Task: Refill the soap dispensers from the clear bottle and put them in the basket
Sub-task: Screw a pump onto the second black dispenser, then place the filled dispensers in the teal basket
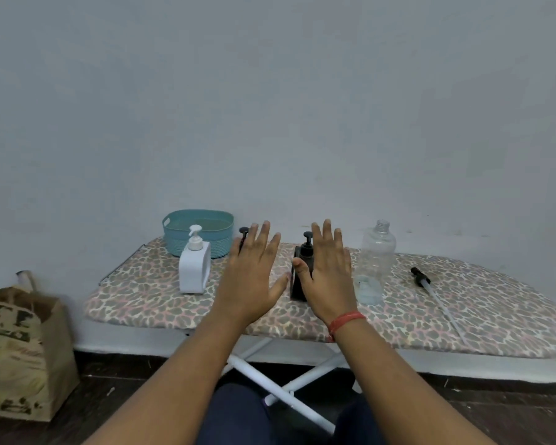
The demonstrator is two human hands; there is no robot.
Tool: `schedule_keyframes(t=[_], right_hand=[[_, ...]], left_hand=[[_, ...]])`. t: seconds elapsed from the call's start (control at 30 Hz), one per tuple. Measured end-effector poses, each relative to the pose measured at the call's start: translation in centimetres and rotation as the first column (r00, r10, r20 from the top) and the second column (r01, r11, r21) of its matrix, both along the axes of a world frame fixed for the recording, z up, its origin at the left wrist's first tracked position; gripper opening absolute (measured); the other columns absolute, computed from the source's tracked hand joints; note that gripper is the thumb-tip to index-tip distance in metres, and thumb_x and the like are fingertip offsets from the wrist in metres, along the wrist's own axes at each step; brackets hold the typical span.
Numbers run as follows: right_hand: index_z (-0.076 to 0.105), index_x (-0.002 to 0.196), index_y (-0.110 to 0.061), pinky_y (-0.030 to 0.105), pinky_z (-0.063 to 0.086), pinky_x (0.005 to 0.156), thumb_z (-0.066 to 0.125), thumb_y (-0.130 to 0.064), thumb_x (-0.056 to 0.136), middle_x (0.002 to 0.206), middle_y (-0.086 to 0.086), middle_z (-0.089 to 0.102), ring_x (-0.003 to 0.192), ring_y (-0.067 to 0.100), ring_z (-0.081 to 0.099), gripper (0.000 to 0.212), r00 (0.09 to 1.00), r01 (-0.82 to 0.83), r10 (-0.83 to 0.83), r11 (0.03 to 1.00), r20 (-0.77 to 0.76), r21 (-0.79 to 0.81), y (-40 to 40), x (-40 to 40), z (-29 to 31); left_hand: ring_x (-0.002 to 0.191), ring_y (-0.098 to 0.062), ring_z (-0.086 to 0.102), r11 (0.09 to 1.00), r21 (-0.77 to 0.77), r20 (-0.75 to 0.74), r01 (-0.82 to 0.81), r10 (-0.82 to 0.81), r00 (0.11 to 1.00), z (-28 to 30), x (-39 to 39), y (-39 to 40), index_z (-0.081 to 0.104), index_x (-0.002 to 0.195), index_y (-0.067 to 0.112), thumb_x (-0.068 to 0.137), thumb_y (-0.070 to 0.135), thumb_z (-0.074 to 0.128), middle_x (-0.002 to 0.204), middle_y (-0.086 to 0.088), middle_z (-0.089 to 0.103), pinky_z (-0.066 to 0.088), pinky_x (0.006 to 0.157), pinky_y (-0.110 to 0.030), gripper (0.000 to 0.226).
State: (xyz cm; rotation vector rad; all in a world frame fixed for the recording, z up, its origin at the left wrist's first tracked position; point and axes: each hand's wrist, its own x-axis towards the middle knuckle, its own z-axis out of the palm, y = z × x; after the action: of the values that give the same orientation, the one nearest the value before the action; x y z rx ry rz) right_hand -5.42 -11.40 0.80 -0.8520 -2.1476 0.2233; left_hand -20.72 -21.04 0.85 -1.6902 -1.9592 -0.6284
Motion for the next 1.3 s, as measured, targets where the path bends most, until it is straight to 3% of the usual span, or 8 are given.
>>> schedule_keyframes(t=[0.3,0.53,0.67,0.77,0.83,0.97,1.13,1.3], right_hand=[[-0.009,0.159,-0.027,0.053,0.006,0.124,0.004,-0.077,0.092,0.165,-0.003,-0.023,0.153,0.022,-0.019,0.084,0.971,-0.038,-0.017,0.974,0.239,0.224,-4.0,-4.6,2.0],[-0.01,0.159,-0.024,0.038,0.004,0.127,0.007,-0.072,0.094,0.166,-0.004,-0.02,0.153,0.014,-0.019,0.082,0.951,-0.248,0.223,0.964,0.214,0.098,-6.5,-11.2,-0.6],[-0.002,0.16,-0.023,0.028,0.013,0.125,0.025,-0.069,0.095,0.168,-0.008,-0.007,0.154,0.007,-0.002,0.084,0.918,-0.39,0.395,0.911,0.018,-0.136,-7.8,-14.9,-1.9],[0.003,0.16,-0.022,0.021,0.019,0.119,0.038,-0.056,0.1,0.167,-0.008,0.007,0.152,0.006,0.012,0.078,0.906,-0.424,0.402,0.848,-0.135,-0.317,-8.1,-17.6,-2.6],[0.005,0.16,-0.022,0.018,0.017,0.116,0.038,-0.049,0.103,0.166,-0.007,0.014,0.15,0.008,0.018,0.072,0.904,-0.428,0.37,0.791,-0.216,-0.437,-8.0,-19.4,-2.9],[0.019,0.158,-0.028,0.036,0.033,0.118,0.037,-0.044,0.105,0.157,-0.008,0.037,0.142,0.011,0.038,0.058,0.872,-0.481,0.294,0.661,-0.391,-0.576,-7.5,-22.0,-3.5],[0.029,0.153,-0.035,0.033,0.039,0.113,0.036,-0.045,0.105,0.149,-0.012,0.048,0.133,0.007,0.049,0.05,0.858,-0.496,0.224,0.6,-0.463,-0.628,-7.0,-23.7,-4.2],[0.036,0.15,-0.037,0.028,0.04,0.111,0.038,-0.041,0.106,0.144,-0.016,0.051,0.129,0.001,0.051,0.044,0.846,-0.498,0.178,0.598,-0.502,-0.627,-7.0,-24.3,-4.7]], left_hand=[[0.158,-0.031,-0.009,0.947,0.044,-0.054,-0.318,0.32,0.946,0.9,-6.7,-5.3,0.01,0.165,0.024,0.098,0.07,0.029,0.173,-0.007,-0.008,0.003,0.123,-0.065,0.084],[0.157,-0.03,-0.016,0.917,0.0,0.07,-0.4,0.399,0.914,-1.1,-10.3,-6.3,0.003,0.165,0.026,0.1,0.068,0.018,0.172,-0.007,-0.013,0.001,0.124,-0.063,0.079],[0.155,-0.022,-0.026,0.91,-0.004,0.251,-0.415,0.402,0.881,-2.5,-12.6,-6.8,-0.012,0.162,0.03,0.1,0.069,0.008,0.169,-0.002,-0.024,-0.01,0.125,-0.051,0.076],[0.156,-0.016,-0.022,0.94,-0.02,0.581,-0.34,0.287,0.761,-3.0,-14.1,-6.3,-0.008,0.163,0.03,0.101,0.066,0.016,0.169,0.003,-0.023,-0.004,0.128,-0.048,0.075],[0.157,-0.013,-0.012,0.974,-0.001,0.809,-0.225,0.133,0.572,-2.9,-14.6,-5.7,-0.006,0.16,0.039,0.105,0.06,0.024,0.17,0.009,-0.016,0.001,0.129,-0.044,0.066],[0.148,-0.01,0.031,0.987,0.03,0.951,-0.158,0.021,0.307,-2.9,-15.4,-4.5,0.014,0.161,0.042,0.108,0.056,0.027,0.167,0.013,0.023,0.023,0.11,-0.021,0.057],[0.146,-0.012,0.039,0.995,0.038,0.979,-0.093,-0.019,0.203,-3.4,-16.3,-2.8,0.034,0.159,0.032,0.11,0.042,0.038,0.163,0.008,0.037,0.028,0.121,-0.032,0.05],[0.121,-0.004,0.059,0.993,0.101,0.981,-0.065,-0.089,0.173,-3.7,-16.5,-2.0,0.054,0.146,0.035,0.11,0.031,0.041,0.138,0.012,0.061,0.042,0.105,-0.025,0.038]])
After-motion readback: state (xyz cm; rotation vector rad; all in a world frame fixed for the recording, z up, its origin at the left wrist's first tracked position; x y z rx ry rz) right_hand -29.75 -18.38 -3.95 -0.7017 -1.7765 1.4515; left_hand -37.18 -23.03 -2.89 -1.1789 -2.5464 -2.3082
